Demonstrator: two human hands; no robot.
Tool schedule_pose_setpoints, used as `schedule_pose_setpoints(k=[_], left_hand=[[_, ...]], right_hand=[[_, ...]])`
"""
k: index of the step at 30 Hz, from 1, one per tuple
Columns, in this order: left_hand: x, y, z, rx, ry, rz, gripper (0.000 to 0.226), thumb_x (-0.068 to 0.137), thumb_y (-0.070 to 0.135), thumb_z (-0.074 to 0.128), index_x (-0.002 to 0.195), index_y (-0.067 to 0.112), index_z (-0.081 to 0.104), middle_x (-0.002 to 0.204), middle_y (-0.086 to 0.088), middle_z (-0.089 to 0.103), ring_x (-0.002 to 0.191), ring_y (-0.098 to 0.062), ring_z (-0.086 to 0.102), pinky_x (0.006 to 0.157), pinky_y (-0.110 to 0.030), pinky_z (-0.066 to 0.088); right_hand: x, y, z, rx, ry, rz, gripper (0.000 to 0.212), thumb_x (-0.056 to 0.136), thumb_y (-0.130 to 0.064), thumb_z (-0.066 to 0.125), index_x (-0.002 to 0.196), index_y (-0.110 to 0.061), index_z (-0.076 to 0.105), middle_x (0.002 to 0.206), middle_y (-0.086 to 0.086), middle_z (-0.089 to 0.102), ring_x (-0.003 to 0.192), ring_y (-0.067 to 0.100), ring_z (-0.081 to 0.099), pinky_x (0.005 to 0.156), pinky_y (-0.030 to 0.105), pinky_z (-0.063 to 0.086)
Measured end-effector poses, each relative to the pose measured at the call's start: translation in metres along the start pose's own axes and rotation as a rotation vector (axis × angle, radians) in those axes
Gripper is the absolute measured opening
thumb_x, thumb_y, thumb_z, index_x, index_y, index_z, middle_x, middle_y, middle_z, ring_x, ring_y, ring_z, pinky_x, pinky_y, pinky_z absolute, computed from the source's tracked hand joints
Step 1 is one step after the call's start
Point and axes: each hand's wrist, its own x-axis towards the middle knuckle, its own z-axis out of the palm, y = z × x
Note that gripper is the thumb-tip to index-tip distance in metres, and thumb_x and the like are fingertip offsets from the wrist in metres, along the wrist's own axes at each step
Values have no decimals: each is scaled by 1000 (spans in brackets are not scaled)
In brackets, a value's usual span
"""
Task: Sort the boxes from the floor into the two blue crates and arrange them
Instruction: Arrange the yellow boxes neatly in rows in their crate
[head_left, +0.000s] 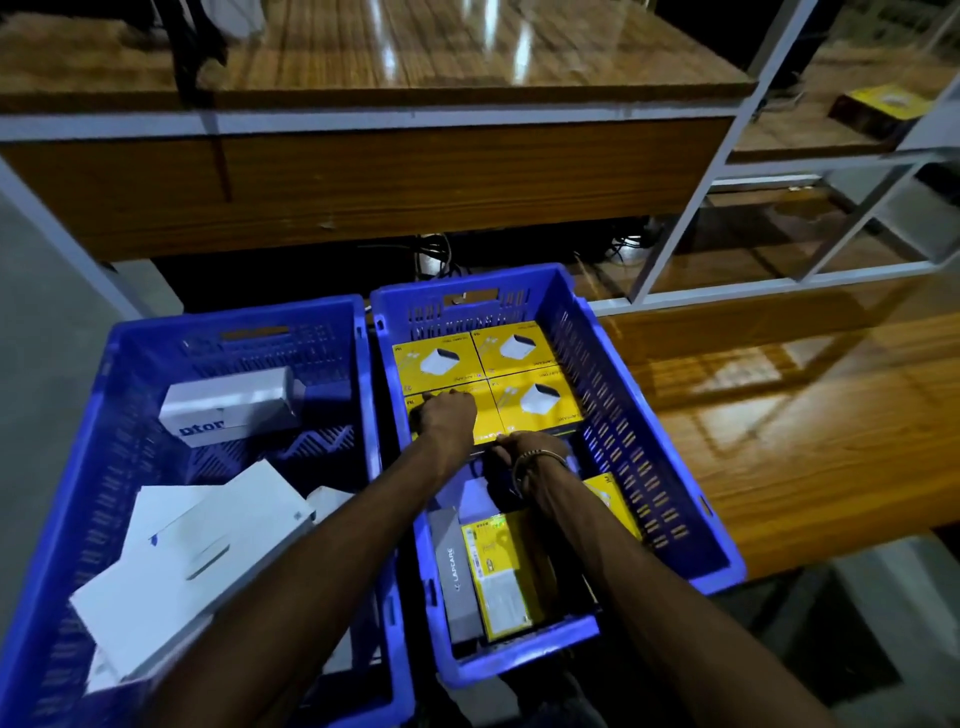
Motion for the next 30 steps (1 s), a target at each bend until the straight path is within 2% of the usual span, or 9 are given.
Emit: schedule_pose_setpoints(k=[3, 6, 8, 11, 15, 19, 23, 27, 30], left_hand=[[-8, -1, -2, 46, -15, 15, 44, 95, 8, 65, 138, 8, 55, 128, -8, 68, 116, -30, 68, 77, -39, 57], [-18, -4, -4, 31, 51, 13, 49, 95, 15, 65, 141, 7, 51, 126, -9, 70, 113, -31, 70, 83, -39, 59], [-29, 0, -4, -42, 130, 31, 50, 95, 28, 67, 140, 10, 52, 126, -10, 68, 114, -33, 69, 82, -36, 54], [-43, 26, 3, -339, 162, 125, 44, 94, 47, 63, 128, 19, 59, 122, -13, 69, 113, -39, 67, 75, -38, 46], [-32, 75, 14, -537, -151, 346, 36, 95, 47, 61, 108, 13, 66, 116, -16, 70, 111, -37, 66, 73, -35, 42], [-27, 113, 26, -412, -334, 397, 65, 95, 64, 56, 127, 8, 61, 133, -17, 64, 120, -35, 63, 85, -39, 49], [-30, 123, 27, -383, -312, 421, 70, 96, 62, 57, 140, 8, 53, 145, -19, 56, 131, -37, 56, 98, -42, 49], [-32, 121, 21, -481, -260, 379, 58, 90, 53, 71, 123, 7, 59, 127, -17, 63, 117, -34, 62, 79, -35, 46], [-31, 114, 15, -606, -292, 336, 38, 87, 46, 76, 85, 13, 58, 84, -8, 59, 87, -30, 62, 62, -33, 36]], right_hand=[[-8, -9, -4, -31, 40, 32, 36, 105, -42, 49, 122, -20, 71, 129, 6, 69, 124, 28, 61, 93, 30, 47], [-13, -15, -16, 152, 7, 34, 14, 89, -18, 69, 79, -13, 78, 94, 12, 73, 96, 25, 66, 78, 25, 49], [-13, -10, -35, 306, 83, 57, 22, 82, -4, 73, 61, -10, 72, 77, 17, 71, 78, 28, 67, 70, 31, 53], [-26, 11, -83, 144, 168, -95, 18, 79, -9, 80, 70, -20, 69, 69, 1, 70, 64, 16, 63, 66, 31, 52], [-71, 31, -136, 50, 147, -227, 22, 86, -8, 79, 80, -26, 67, 74, -7, 68, 67, 5, 61, 71, 32, 52], [-104, 60, -153, -158, -17, -251, 21, 90, -13, 74, 105, -27, 69, 95, 0, 75, 82, 8, 69, 79, 32, 54], [-115, 71, -143, -315, 29, -274, 34, 92, -10, 67, 125, -20, 67, 110, 7, 74, 91, 17, 67, 83, 28, 51], [-113, 69, -137, -216, 104, -305, 46, 90, -11, 70, 134, -20, 60, 116, 11, 72, 101, 27, 71, 91, 40, 57], [-116, 65, -136, -148, 118, -328, 49, 92, -3, 64, 137, -21, 56, 116, 6, 70, 98, 18, 70, 82, 11, 52]])
